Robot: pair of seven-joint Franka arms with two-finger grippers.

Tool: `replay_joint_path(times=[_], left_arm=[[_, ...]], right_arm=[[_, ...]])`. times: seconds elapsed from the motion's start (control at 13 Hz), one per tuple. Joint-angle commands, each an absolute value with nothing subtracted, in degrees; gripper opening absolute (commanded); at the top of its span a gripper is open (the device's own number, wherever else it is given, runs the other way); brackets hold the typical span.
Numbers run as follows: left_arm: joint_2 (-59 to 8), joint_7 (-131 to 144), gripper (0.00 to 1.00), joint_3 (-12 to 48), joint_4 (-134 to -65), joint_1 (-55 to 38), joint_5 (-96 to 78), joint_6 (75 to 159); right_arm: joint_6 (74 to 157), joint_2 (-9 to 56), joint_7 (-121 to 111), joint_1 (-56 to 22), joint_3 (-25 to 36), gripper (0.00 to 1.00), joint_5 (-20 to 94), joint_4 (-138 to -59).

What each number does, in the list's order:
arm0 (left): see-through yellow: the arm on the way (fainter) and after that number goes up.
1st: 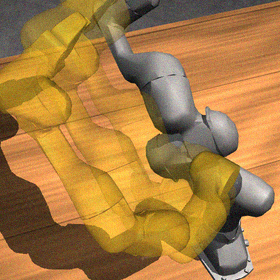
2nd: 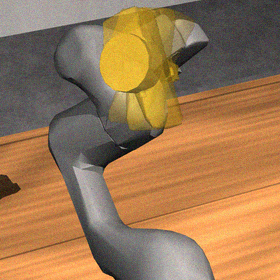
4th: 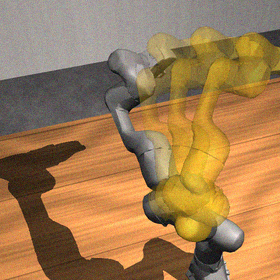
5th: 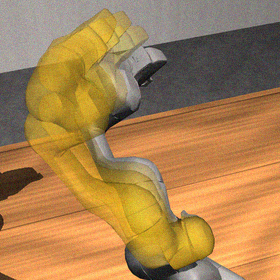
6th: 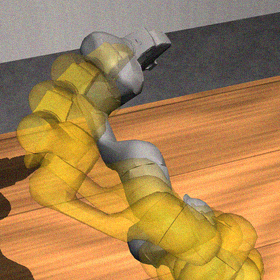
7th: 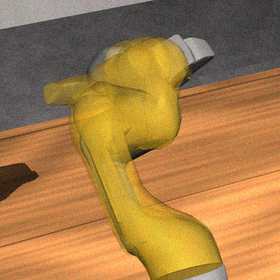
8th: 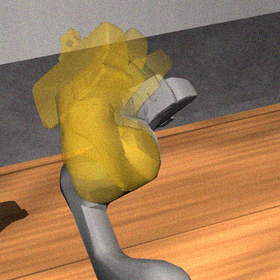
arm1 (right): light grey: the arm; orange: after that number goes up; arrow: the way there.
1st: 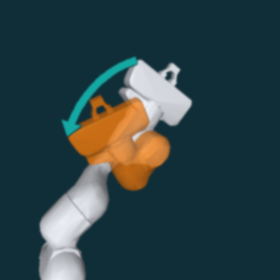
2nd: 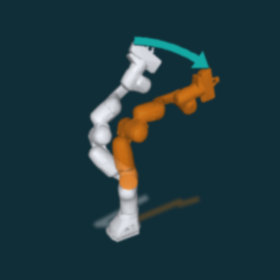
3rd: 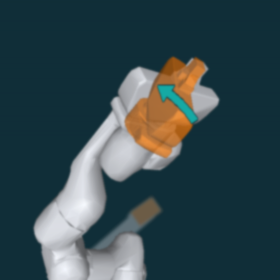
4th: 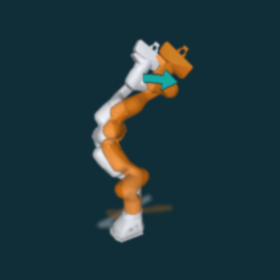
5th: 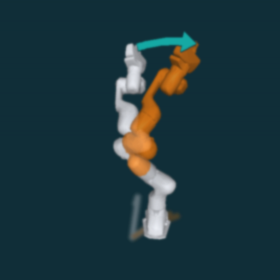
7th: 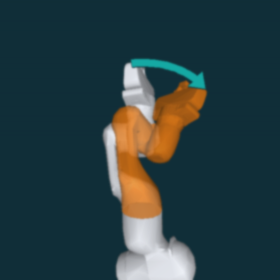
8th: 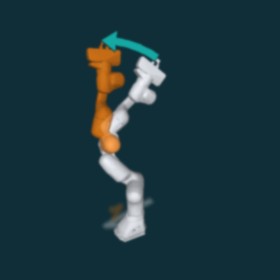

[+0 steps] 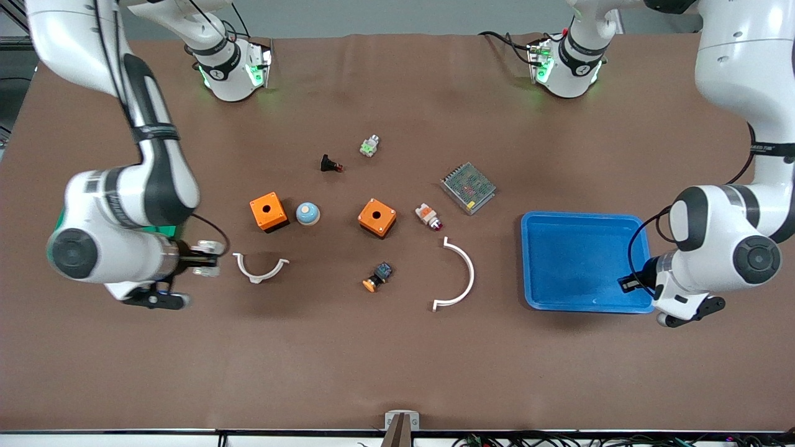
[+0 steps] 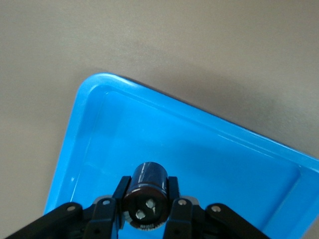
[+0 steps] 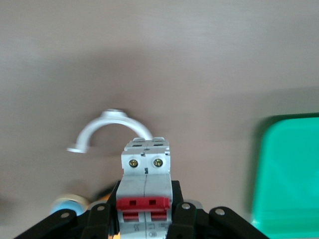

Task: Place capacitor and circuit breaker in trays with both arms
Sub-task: 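Lower the capacitor into the blue tray while the right gripper lowers the breaker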

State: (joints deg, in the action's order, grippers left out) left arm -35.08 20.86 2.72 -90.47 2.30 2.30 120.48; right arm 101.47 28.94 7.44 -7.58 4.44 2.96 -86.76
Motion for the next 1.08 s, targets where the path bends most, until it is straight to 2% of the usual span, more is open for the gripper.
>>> replay_joint_path(times=[0.0,0.54,0.85,0.92,1.0], left_arm=[[-34.89,20.39,0.00,3.52,-96.66,2.46,2.46,129.34],[-34.89,20.57,0.03,5.45,-100.81,2.73,2.46,130.34],[-34.98,20.39,0.15,5.71,-102.13,2.37,2.46,130.25],[-34.98,20.39,0.25,5.71,-102.13,2.37,2.46,130.25],[-34.81,21.26,0.61,5.71,-101.87,2.37,2.46,130.17]], right_arm=[[101.95,24.26,0.03,-1.78,3.16,0.26,0.97,-94.64],[103.44,23.64,-19.32,12.64,3.25,0.25,-0.18,-101.33],[116.15,18.82,-20.57,15.55,3.25,0.25,-1.66,-114.22],[119.06,18.55,-21.78,16.34,3.25,0.25,-1.84,-116.52],[119.79,18.54,-22.84,17.04,3.25,0.25,-1.85,-117.33]])
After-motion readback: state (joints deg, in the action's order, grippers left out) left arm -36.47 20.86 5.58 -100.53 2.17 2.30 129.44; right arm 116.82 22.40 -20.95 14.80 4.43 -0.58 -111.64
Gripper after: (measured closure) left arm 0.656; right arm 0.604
